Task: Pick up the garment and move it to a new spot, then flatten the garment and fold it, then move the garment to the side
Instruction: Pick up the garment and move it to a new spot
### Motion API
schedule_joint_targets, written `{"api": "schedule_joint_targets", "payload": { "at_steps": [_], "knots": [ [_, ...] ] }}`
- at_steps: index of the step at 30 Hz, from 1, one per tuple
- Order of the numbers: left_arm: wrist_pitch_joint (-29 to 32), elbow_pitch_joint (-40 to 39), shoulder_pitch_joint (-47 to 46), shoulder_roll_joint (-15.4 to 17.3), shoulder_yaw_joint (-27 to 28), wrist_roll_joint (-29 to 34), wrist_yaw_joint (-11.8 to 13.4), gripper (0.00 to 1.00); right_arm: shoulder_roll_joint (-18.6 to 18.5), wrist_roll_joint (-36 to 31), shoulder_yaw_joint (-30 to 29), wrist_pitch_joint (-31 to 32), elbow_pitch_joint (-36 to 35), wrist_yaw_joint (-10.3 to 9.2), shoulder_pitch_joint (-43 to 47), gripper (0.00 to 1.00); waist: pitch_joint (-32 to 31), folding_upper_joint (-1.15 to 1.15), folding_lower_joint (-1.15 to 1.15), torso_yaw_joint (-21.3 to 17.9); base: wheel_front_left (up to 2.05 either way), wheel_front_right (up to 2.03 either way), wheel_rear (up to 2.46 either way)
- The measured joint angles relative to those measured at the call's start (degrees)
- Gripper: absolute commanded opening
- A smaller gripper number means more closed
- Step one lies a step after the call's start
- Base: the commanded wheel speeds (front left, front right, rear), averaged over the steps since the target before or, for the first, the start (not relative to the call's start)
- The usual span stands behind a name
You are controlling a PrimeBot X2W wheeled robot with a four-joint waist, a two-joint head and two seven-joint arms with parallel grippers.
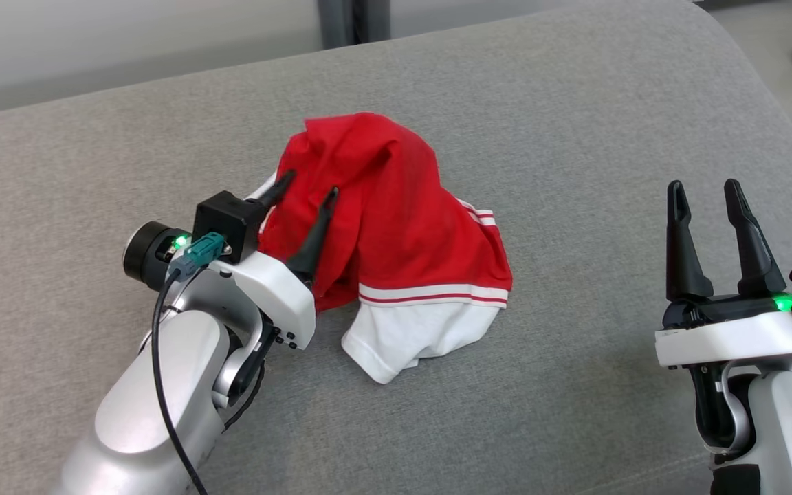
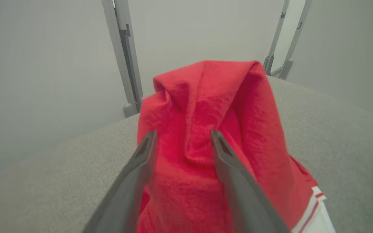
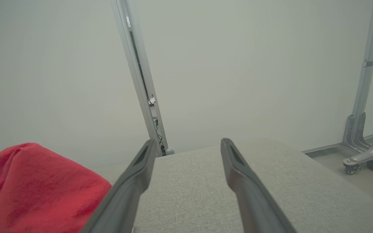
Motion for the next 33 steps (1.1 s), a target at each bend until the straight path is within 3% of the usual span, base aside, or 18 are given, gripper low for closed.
{"api": "schedule_joint_targets", "payload": {
  "at_steps": [7, 13, 15, 20, 26, 28, 33],
  "knots": [
    [-6.9, -1.8, 0.6, -0.4, 4.2, -2.9, 0.8, 1.00, 0.0, -2.4, -0.6, 0.0, 0.3, 0.00, 0.7, 1.00, -2.1, 0.00, 0.00, 4.4, 0.00, 0.00, 0.00],
    [-11.5, -6.3, 4.3, 2.3, 10.1, -5.0, 3.5, 1.00, 0.0, -4.7, -0.5, 0.0, 0.7, 0.00, 2.7, 1.00, -4.9, 0.00, 0.00, 7.7, 0.00, 0.00, 0.00],
    [-12.3, -7.5, 6.5, 3.5, 10.6, -4.7, 3.8, 1.00, 0.0, -8.3, -0.2, 0.0, 0.7, 0.00, 3.6, 1.00, -5.7, 0.00, 0.00, 8.8, 0.00, 0.00, 0.00],
    [-13.4, -8.9, 12.2, 4.9, 12.2, -4.1, 4.9, 1.00, 0.0, -9.6, -1.4, 0.0, 0.4, 0.00, 5.3, 1.00, -7.2, 0.00, 0.00, 11.1, 0.00, 0.00, 0.00],
    [-14.0, -11.0, 22.7, 1.3, 14.6, -1.6, 5.7, 1.00, 0.0, -10.7, -2.9, 0.0, -0.1, 0.00, 7.6, 1.00, -9.2, 0.00, 0.00, 14.1, 0.00, 0.00, 0.00],
    [-14.0, -12.7, 26.2, -2.1, 16.8, 0.5, 4.8, 1.00, 0.0, -10.6, -2.9, 0.0, -0.2, 0.00, 8.3, 1.00, -9.7, 0.00, 0.00, 14.6, 0.00, 0.00, 0.00],
    [-14.0, -14.0, 28.8, -5.6, 19.8, 4.6, 2.6, 1.00, 0.0, -9.9, -2.3, 0.0, 0.1, 0.00, 8.9, 1.00, -10.1, 0.00, 0.00, 14.7, 0.00, 0.00, 0.00]
  ]
}}
